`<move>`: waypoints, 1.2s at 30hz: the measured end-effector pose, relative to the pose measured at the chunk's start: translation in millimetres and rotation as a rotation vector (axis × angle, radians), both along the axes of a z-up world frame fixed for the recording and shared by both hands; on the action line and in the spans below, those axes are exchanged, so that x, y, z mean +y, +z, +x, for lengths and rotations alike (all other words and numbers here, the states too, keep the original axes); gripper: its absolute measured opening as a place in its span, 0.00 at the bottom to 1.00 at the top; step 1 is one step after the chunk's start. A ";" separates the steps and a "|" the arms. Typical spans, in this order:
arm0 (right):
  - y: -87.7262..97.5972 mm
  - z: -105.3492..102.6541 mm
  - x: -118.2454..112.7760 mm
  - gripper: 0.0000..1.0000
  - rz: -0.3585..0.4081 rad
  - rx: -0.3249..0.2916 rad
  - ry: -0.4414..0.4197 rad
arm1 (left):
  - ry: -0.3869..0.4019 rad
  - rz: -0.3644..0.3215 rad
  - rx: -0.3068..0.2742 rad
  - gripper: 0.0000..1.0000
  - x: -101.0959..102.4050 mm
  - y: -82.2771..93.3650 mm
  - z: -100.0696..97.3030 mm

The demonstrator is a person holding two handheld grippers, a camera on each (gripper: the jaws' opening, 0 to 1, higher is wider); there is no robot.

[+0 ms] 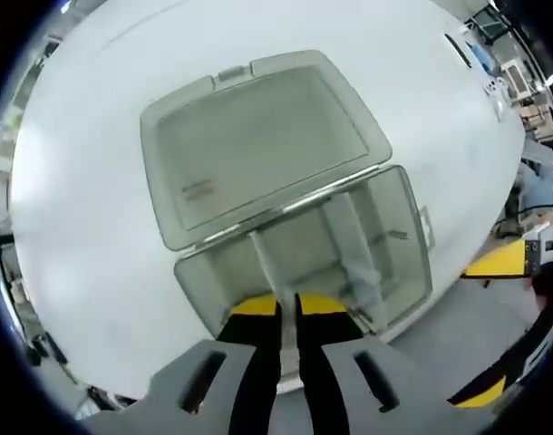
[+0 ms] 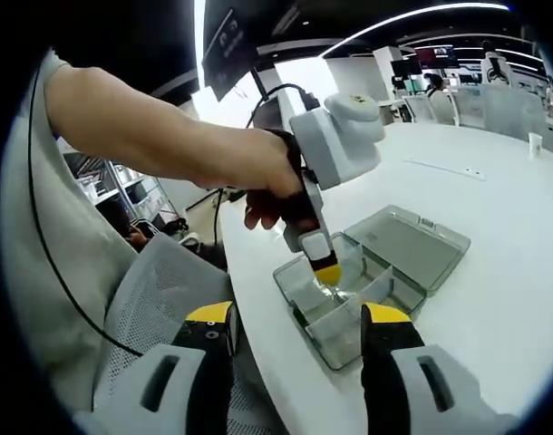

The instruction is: Insert the divider into the dual guide fixture by aligning both edges with the guide slots and pushing it downward to the bottom, including one-sided entry, uneven engagement, binding, and posture correction.

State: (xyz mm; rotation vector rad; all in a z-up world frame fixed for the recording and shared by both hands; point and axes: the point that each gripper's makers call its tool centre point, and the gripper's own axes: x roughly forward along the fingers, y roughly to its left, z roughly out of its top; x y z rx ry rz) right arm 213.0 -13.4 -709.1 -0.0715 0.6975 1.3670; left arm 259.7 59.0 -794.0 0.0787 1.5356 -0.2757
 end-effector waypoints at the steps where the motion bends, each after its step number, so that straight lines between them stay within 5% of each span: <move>1: 0.1 -0.2 -0.1 0.53 0.000 0.000 0.000 | -0.002 0.001 0.000 0.02 -0.1 0.1 0.0; 36: 3.0 -1.6 -3.1 0.53 -0.002 -0.007 -0.008 | 0.019 -0.074 -0.005 0.06 -1.2 -4.2 -0.1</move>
